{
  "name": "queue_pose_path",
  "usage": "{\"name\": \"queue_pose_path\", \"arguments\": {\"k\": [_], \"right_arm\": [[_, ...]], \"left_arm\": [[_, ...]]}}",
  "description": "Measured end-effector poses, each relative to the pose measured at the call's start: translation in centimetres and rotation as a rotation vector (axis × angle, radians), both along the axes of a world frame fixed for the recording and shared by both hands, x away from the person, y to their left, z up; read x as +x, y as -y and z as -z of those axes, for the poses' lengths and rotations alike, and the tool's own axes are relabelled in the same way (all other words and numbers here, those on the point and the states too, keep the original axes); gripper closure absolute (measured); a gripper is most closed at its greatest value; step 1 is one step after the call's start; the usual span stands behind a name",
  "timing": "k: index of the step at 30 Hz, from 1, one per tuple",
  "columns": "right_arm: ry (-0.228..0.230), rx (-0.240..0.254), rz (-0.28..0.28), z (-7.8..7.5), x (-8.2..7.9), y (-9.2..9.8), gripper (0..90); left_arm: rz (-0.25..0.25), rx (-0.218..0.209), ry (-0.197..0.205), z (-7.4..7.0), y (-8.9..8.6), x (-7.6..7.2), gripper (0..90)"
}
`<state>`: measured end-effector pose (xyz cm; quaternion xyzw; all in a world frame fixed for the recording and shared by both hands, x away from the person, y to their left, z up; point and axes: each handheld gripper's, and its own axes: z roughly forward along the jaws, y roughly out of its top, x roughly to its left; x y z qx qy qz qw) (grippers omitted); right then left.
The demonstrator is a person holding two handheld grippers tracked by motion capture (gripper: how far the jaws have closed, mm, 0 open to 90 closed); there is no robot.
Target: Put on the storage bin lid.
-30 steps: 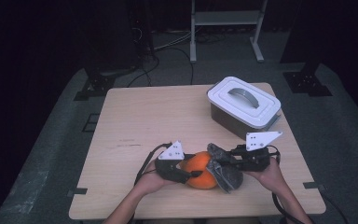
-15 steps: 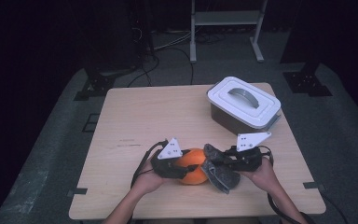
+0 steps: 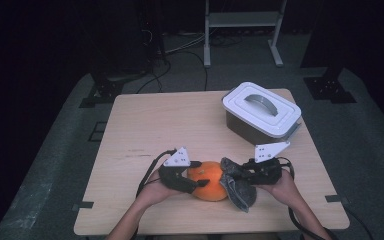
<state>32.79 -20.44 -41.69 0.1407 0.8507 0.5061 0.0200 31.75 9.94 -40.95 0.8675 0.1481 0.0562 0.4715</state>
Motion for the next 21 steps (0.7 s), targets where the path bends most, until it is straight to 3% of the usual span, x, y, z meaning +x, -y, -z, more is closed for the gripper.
{"name": "queue_pose_path", "arguments": {"k": [2,6,9,13,15,18,21], "right_arm": [[-0.002,-0.005,0.008,-0.1,0.1,0.2,73.1],[0.017,0.016,-0.014,-0.5,-0.5,-0.5,73.1],[0.005,0.011,-0.061,-0.2,-0.7,-1.0,73.4],[-0.039,0.001,-0.128,0.2,-0.7,-1.2,73.6],[-0.04,-0.003,-0.125,0.1,-0.7,-1.2,73.6],[-0.018,0.003,-0.103,-0.3,-0.6,-1.0,74.1],[0.008,0.029,-0.052,-0.7,-0.5,-0.6,74.2]], "left_arm": [[0.036,0.019,-0.006,-0.1,0.0,-0.1,36.1],[0.066,-0.003,-0.062,-0.3,-0.6,0.1,28.2],[0.054,-0.07,-0.101,-0.6,-1.1,0.4,21.0],[0.024,-0.039,-0.102,-0.2,-0.6,0.6,14.0],[0.053,-0.015,-0.121,0.5,-0.1,0.4,22.2],[0.036,0.009,-0.028,0.3,0.4,-0.3,41.4],[0.029,0.003,0.014,-0.2,0.5,-0.5,51.5]]}}
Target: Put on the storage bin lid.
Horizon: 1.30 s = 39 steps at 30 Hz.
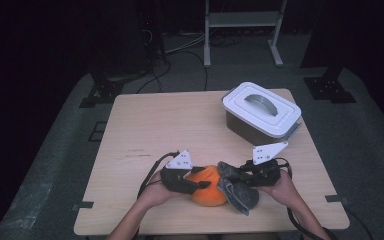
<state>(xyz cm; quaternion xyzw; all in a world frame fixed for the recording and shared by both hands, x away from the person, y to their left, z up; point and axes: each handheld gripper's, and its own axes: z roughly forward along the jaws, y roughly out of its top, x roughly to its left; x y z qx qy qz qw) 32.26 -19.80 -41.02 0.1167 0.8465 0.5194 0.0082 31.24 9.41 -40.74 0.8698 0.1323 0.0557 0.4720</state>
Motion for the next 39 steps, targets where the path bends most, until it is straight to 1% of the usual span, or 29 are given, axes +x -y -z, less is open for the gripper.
{"name": "queue_pose_path", "arguments": {"k": [1,2,3,4,5,6,7,10,11,12,14,15,16,17,19,20,21,22,25,26,27,30,31,32,34,35,36,38,39], "right_arm": [[0.009,0.022,0.018,-0.2,0.0,0.1,74.3],[0.019,0.042,0.034,-0.4,0.1,0.2,74.2],[0.027,0.052,0.047,-0.6,0.1,0.2,74.2],[0.039,0.054,0.061,-0.7,0.2,0.2,74.2],[0.038,0.057,0.07,-0.7,0.3,0.1,74.2],[0.037,0.058,0.07,-0.6,0.3,0.1,74.2],[0.035,0.051,0.074,-0.4,0.4,-0.1,74.2],[0.008,0.02,0.067,0.2,0.6,-0.5,74.1],[0.002,0.008,0.055,0.5,0.6,-0.8,74.1],[-0.005,0.003,0.044,0.6,0.5,-0.9,74.0],[-0.016,-0.02,-0.004,1.0,0.3,-1.3,74.0],[-0.028,-0.031,-0.036,1.1,0.2,-1.5,74.0],[-0.039,-0.035,-0.068,1.3,0.0,-1.6,73.9],[-0.051,-0.041,-0.102,1.4,-0.3,-1.7,73.9],[-0.067,-0.044,-0.126,1.4,-0.5,-1.6,73.8],[-0.066,-0.041,-0.126,1.3,-0.5,-1.5,73.8],[-0.062,-0.029,-0.117,1.1,-0.5,-1.3,73.8],[-0.055,-0.02,-0.109,0.9,-0.4,-1.2,73.9],[-0.018,0.029,-0.029,0.2,-0.1,-0.5,73.8],[-0.009,0.039,0.001,0.1,0.0,-0.3,73.7],[-0.01,0.036,0.014,0.1,0.1,-0.1,73.7],[-0.033,-0.009,-0.002,0.9,0.0,-0.6,73.3],[-0.034,-0.03,-0.025,1.3,-0.2,-1.1,73.3],[-0.032,-0.037,-0.041,1.4,-0.4,-1.4,73.3],[-0.033,-0.033,-0.08,1.3,-0.7,-1.8,73.2],[-0.02,-0.033,-0.09,1.2,-0.9,-2.0,73.2],[-0.017,-0.035,-0.097,1.1,-1.0,-2.1,73.1],[-0.013,-0.038,-0.105,1.2,-1.1,-2.2,73.1],[-0.019,-0.045,-0.104,1.2,-1.0,-2.1,73.1]], "left_arm": [[-0.001,-0.006,0.015,0.0,0.1,-0.1,52.3],[-0.005,0.001,0.035,-0.1,0.2,-0.2,52.6],[-0.015,-0.001,0.057,-0.2,0.3,-0.3,53.1],[-0.024,-0.007,0.075,-0.4,0.3,-0.4,53.5],[-0.032,0.0,0.09,-0.5,0.3,-0.4,53.6],[-0.05,0.004,0.121,-0.5,0.3,-0.5,53.8],[-0.056,0.009,0.134,-0.5,0.2,-0.5,53.8],[-0.038,0.012,0.107,-0.4,0.0,-0.4,50.6],[-0.031,0.011,0.093,-0.4,0.0,-0.3,46.4],[-0.02,-0.002,0.07,-0.6,-0.2,-0.2,41.1],[-0.021,-0.041,0.037,-0.9,-0.5,0.0,32.1],[-0.037,-0.044,0.039,-1.0,-0.6,0.1,26.3],[-0.056,-0.048,0.036,-0.9,-0.8,0.2,23.3],[-0.057,-0.046,0.017,-0.8,-0.8,0.4,21.4],[-0.049,-0.014,0.002,-0.2,-0.8,0.5,22.3],[-0.032,0.001,-0.015,0.3,-0.6,0.6,23.9],[-0.031,0.0,-0.024,0.5,-0.5,0.5,24.3],[-0.013,0.003,-0.032,0.6,-0.5,0.5,25.0],[0.051,0.013,-0.04,0.5,-0.5,0.3,28.3],[0.071,0.016,-0.052,0.5,-0.5,0.2,28.3],[0.084,0.016,-0.055,0.5,-0.6,0.2,28.2],[0.11,-0.007,-0.075,0.2,-1.0,0.3,25.7],[0.106,-0.017,-0.074,0.0,-1.1,0.3,23.6],[0.088,-0.021,-0.063,-0.1,-1.1,0.4,19.6],[0.059,-0.001,-0.049,0.0,-0.8,0.5,12.8],[0.054,0.009,-0.05,0.1,-0.7,0.5,9.9],[0.067,0.022,-0.061,0.5,-0.4,0.5,9.1],[0.086,0.044,-0.054,1.0,-0.2,0.3,9.6],[0.091,0.049,-0.055,1.0,-0.2,0.2,14.5]]}}
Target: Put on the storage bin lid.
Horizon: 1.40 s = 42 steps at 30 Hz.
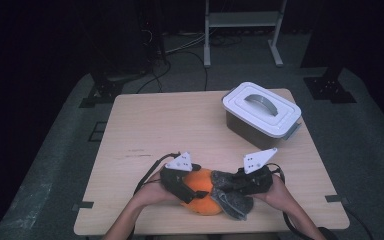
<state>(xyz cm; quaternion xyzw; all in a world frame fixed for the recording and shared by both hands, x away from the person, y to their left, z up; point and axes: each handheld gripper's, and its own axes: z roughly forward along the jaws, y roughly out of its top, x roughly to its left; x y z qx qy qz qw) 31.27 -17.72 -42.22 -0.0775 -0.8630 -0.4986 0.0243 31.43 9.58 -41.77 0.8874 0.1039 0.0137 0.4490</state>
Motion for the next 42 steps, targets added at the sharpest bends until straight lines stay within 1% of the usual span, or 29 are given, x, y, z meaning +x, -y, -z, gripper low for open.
{"name": "queue_pose_path", "arguments": {"k": [1,2,3,4,5,6,8,10,12,13,15,16,17,18,20,22,24,25,26,29,31,33,34,35,37,38,40,42], "right_arm": [[-0.005,-0.005,-0.001,0.0,0.1,0.1,73.2],[-0.008,-0.019,0.002,0.0,0.2,0.3,73.1],[-0.005,-0.031,0.018,-0.1,0.3,0.6,73.0],[-0.007,-0.054,0.051,-0.1,0.5,1.0,73.0],[-0.009,-0.065,0.065,0.0,0.7,1.3,73.0],[-0.012,-0.062,0.085,0.1,0.8,1.7,73.0],[-0.006,-0.042,0.095,0.0,0.9,2.0,73.0],[0.012,-0.02,0.102,-0.5,0.6,1.8,73.0],[0.016,0.022,0.083,-0.9,0.4,1.1,73.0],[0.018,0.021,0.075,-0.9,0.3,0.9,72.9],[0.015,0.002,0.06,-0.5,0.2,0.3,72.8],[0.003,0.004,0.056,-0.3,0.2,0.3,72.7],[-0.006,0.0,0.052,-0.2,0.3,0.4,72.8],[-0.005,-0.014,0.053,-0.1,0.3,0.6,72.8],[-0.013,-0.051,0.066,0.0,0.2,1.3,72.8],[-0.017,-0.065,0.087,0.1,0.2,2.1,72.8],[-0.029,-0.029,0.104,0.1,0.1,3.0,72.9],[-0.028,-0.016,0.11,0.0,0.1,3.1,72.9],[-0.025,-0.014,0.11,-0.1,0.1,3.1,72.9],[-0.028,0.017,0.093,-0.3,0.1,2.4,72.9],[-0.014,0.019,0.073,-0.6,-0.1,1.5,73.0],[-0.012,0.039,0.049,-1.0,-0.1,0.5,73.0],[0.0,0.043,0.045,-1.3,-0.1,0.0,73.0],[0.01,0.046,0.043,-1.5,-0.1,-0.5,73.0],[0.021,0.031,0.043,-1.5,0.0,-1.2,73.1],[0.022,0.032,0.044,-1.4,0.1,-1.3,73.2],[0.006,0.039,0.051,-1.0,0.2,-1.3,73.2],[0.028,0.025,0.062,-0.9,0.0,-1.3,73.3]], "left_arm": [[0.009,0.009,0.012,0.0,-0.1,-0.1,20.1],[0.006,0.018,0.026,-0.1,-0.2,-0.1,27.3],[-0.001,0.025,0.03,-0.1,-0.3,0.0,33.1],[0.001,0.023,0.036,-0.1,-0.4,0.0,37.8],[-0.007,0.018,0.038,-0.2,-0.6,0.0,40.0],[-0.009,0.014,0.036,-0.2,-0.6,0.0,41.7],[-0.007,0.011,0.045,-0.3,-0.6,-0.1,42.9],[-0.015,0.005,0.047,-0.4,-0.4,-0.2,43.6],[-0.015,0.008,0.051,-0.5,-0.3,-0.2,43.7],[-0.013,0.009,0.049,-0.5,-0.4,-0.1,43.7],[-0.014,0.007,0.04,-0.4,-0.6,-0.1,43.5],[-0.012,0.004,0.033,-0.3,-0.7,0.0,43.4],[-0.014,0.004,0.031,-0.3,-0.8,0.0,43.0],[-0.018,0.002,0.026,-0.2,-0.9,0.1,42.6],[-0.028,-0.004,0.014,-0.1,-1.2,0.3,41.3],[-0.029,-0.009,0.005,0.0,-1.5,0.4,40.3],[-0.026,-0.014,0.004,0.0,-1.6,0.3,39.8],[-0.025,-0.013,0.003,0.0,-1.5,0.3,39.9],[-0.02,-0.012,0.004,0.0,-1.5,0.3,39.9],[-0.003,-0.01,0.007,-0.1,-1.2,0.2,37.2],[-0.001,-0.017,0.006,-0.1,-1.2,0.2,35.0],[0.005,-0.017,0.007,-0.1,-1.1,0.2,33.9],[0.006,-0.017,0.007,-0.1,-1.1,0.2,32.4],[0.008,-0.019,0.004,-0.1,-1.2,0.2,30.6],[0.011,-0.02,0.01,-0.3,-1.3,0.2,26.1],[0.012,-0.029,0.006,-0.4,-1.5,0.3,23.7],[0.022,-0.057,0.002,-0.8,-1.8,0.3,21.7],[0.041,-0.098,0.001,-1.4,-2.0,0.2,21.6]]}}
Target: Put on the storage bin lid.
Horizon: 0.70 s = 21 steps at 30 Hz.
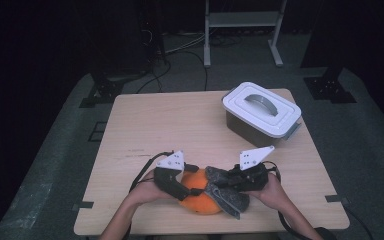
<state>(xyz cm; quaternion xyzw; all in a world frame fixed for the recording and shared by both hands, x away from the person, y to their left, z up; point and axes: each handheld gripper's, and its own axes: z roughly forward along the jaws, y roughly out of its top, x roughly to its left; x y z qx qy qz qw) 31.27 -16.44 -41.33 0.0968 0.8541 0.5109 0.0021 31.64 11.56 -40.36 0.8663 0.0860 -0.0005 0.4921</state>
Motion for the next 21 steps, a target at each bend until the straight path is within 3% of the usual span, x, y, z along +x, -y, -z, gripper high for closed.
{"name": "queue_pose_path", "arguments": {"k": [2,4,7,11,14,18,21], "right_arm": [[0.006,-0.001,0.002,0.0,-0.1,-0.1,73.2],[0.022,0.0,-0.006,-0.2,-0.4,-0.4,73.0],[0.052,-0.012,-0.022,-0.5,-0.9,-1.0,71.5],[0.048,-0.016,-0.02,-0.4,-0.9,-0.9,68.3],[0.05,-0.023,-0.008,-0.6,-0.9,-0.8,54.6],[0.046,-0.007,0.026,-1.0,-1.1,0.6,43.2],[-0.001,0.005,0.04,-0.3,-1.0,2.3,40.0]], "left_arm": [[0.003,-0.035,0.009,-0.6,0.2,-0.2,21.8],[0.011,-0.042,0.032,-0.8,0.7,-0.5,24.3],[0.041,-0.022,0.069,-0.8,1.4,-0.8,44.9],[0.039,0.007,0.055,-0.1,1.5,-0.7,62.5],[0.028,0.013,0.048,0.0,1.6,-0.7,65.5],[0.033,0.013,0.04,0.1,1.6,-0.6,65.6],[0.026,0.009,0.033,0.2,1.5,-0.5,65.3]]}}
